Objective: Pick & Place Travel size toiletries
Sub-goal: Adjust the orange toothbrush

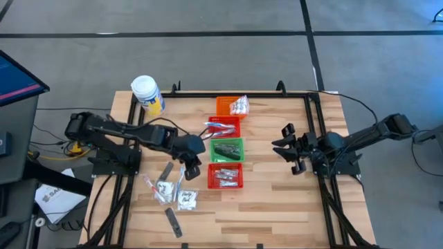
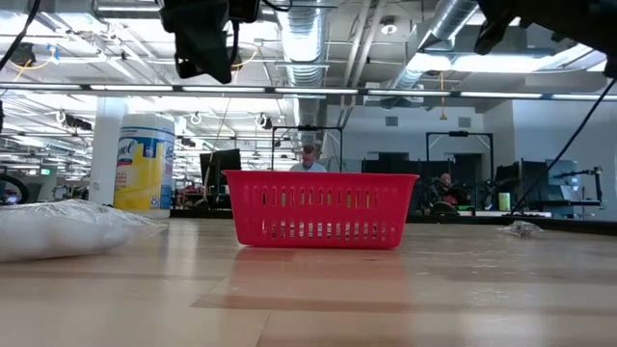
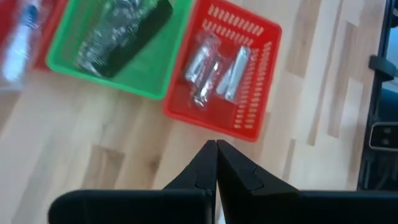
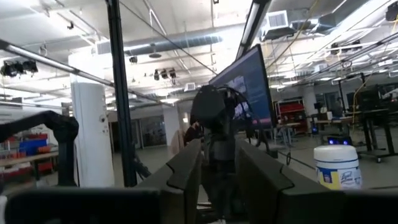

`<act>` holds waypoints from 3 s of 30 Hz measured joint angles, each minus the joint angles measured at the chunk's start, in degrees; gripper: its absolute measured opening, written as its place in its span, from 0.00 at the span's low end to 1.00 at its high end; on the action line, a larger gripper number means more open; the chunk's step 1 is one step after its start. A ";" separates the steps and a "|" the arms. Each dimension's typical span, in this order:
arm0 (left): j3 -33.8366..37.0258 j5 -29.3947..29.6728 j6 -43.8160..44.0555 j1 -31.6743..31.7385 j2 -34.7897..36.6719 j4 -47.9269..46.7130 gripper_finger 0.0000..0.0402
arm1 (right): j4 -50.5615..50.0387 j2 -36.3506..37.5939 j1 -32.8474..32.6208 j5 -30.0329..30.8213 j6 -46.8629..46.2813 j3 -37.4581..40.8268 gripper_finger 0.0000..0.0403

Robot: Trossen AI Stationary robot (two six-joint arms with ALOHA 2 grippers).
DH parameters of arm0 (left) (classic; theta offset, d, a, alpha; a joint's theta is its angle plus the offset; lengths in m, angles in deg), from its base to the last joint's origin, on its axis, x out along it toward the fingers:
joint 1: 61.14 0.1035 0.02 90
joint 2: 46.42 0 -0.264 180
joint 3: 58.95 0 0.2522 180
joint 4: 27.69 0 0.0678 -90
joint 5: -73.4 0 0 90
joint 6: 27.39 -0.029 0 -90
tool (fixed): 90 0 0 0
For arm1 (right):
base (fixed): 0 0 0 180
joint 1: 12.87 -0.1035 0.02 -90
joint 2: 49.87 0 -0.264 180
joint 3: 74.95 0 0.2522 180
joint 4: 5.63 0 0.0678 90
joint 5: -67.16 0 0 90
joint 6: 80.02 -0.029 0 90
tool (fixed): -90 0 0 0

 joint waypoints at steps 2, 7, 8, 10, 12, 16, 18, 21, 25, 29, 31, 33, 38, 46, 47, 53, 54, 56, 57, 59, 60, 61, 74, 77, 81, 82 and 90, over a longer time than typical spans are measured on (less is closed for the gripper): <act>0.46 -0.01 1.27 -1.29 0.00 -0.20 0.00 | -0.52 -2.17 -0.20 -0.06 0.30 -1.85 0.23; 1.59 0.02 4.53 -4.37 -0.02 -0.13 0.00 | -1.32 -8.89 -0.20 -1.66 1.68 -6.14 0.23; 1.71 0.08 5.36 -5.03 -0.01 0.01 0.00 | -1.32 -10.17 -0.20 -1.76 1.77 -6.99 0.23; 2.01 0.30 7.00 -6.41 -0.02 0.00 0.00 | -1.32 -12.59 -0.20 -2.37 1.84 -8.87 0.23; 2.04 0.29 8.54 -7.92 -0.02 0.03 0.00 | -1.32 -14.70 -0.20 -3.66 2.52 -10.69 0.23; 2.04 1.40 12.02 -10.92 -0.02 0.05 0.00 | -1.83 -18.24 -0.02 -6.74 2.89 -14.62 0.23; 2.04 2.04 13.94 -12.47 -0.02 0.01 0.00 | -3.24 -19.67 0.16 -8.17 3.32 -16.60 0.23; 2.04 3.35 16.67 -14.89 -0.02 0.01 0.00 | -6.09 -21.55 0.72 -10.67 4.28 -19.73 0.23; 2.04 4.93 20.76 -18.06 -0.02 -0.01 0.00 | -8.82 -24.56 1.62 -12.58 4.84 -23.56 0.23; 2.04 6.66 24.65 -21.17 -0.02 -0.01 0.00 | -8.95 -27.72 3.21 -16.59 4.80 -26.64 0.23; 2.04 7.42 26.79 -22.64 -0.02 -0.03 0.00 | -9.14 -29.34 3.94 -18.46 4.79 -28.06 0.23; 2.02 8.14 28.72 -24.15 -0.02 -0.07 0.00 | -9.11 -30.83 4.55 -19.84 4.78 -29.51 0.23; 2.00 10.46 34.05 -27.79 -0.02 -0.07 0.00 | -9.12 -35.00 6.03 -24.56 4.17 -33.30 0.23; 1.98 15.30 42.45 -33.63 -0.04 -0.34 0.00 | -9.13 -41.58 7.84 -30.67 2.66 -39.56 0.23; 1.98 16.06 43.63 -34.35 -0.04 -0.37 0.00 | -9.21 -42.30 7.88 -31.30 2.66 -40.25 0.23; 1.98 20.48 50.17 -38.72 -0.07 -1.30 0.00 | -9.40 -45.66 8.79 -34.46 1.69 -44.30 0.23; 1.98 21.25 51.43 -39.41 -0.07 -1.77 0.00 | -9.43 -46.18 9.01 -34.97 1.36 -44.86 0.23; 2.57 22.47 54.26 -40.61 -0.07 -2.03 0.00 | -10.08 -46.39 9.19 -36.00 1.19 -45.71 0.23; 3.33 22.54 55.77 -41.04 -0.07 -1.94 0.00 | -10.81 -46.35 9.35 -36.05 1.38 -46.29 0.23; 5.56 22.27 58.98 -41.95 -0.09 -2.32 0.00 | -13.07 -46.28 9.33 -36.07 2.35 -46.96 0.23; 6.85 21.97 60.69 -42.40 -0.09 -2.37 0.00 | -14.10 -46.29 9.36 -36.06 2.86 -47.12 0.23; 8.21 21.44 62.40 -42.69 -0.09 -2.18 0.00 | -14.66 -46.33 9.36 -36.06 3.03 -47.12 0.23; 21.47 12.98 64.69 -41.37 -0.11 -0.66 0.00 | -15.03 -46.33 9.70 -36.06 3.14 -47.14 0.23; 22.74 8.83 64.84 -41.60 -0.11 0.96 0.00 | -15.60 -46.33 9.66 -36.06 3.14 -47.14 0.23; 22.72 3.31 66.56 -42.66 -0.11 2.43 0.00 | -15.77 -46.33 9.66 -36.06 3.14 -47.14 0.23; 22.72 1.59 67.51 -43.12 -0.11 3.20 0.00 | -15.77 -46.33 9.67 -36.06 3.14 -47.14 0.23; 22.70 -6.91 77.63 -47.67 -0.11 3.71 0.00 | -15.80 -46.33 9.71 -36.06 3.31 -47.14 0.23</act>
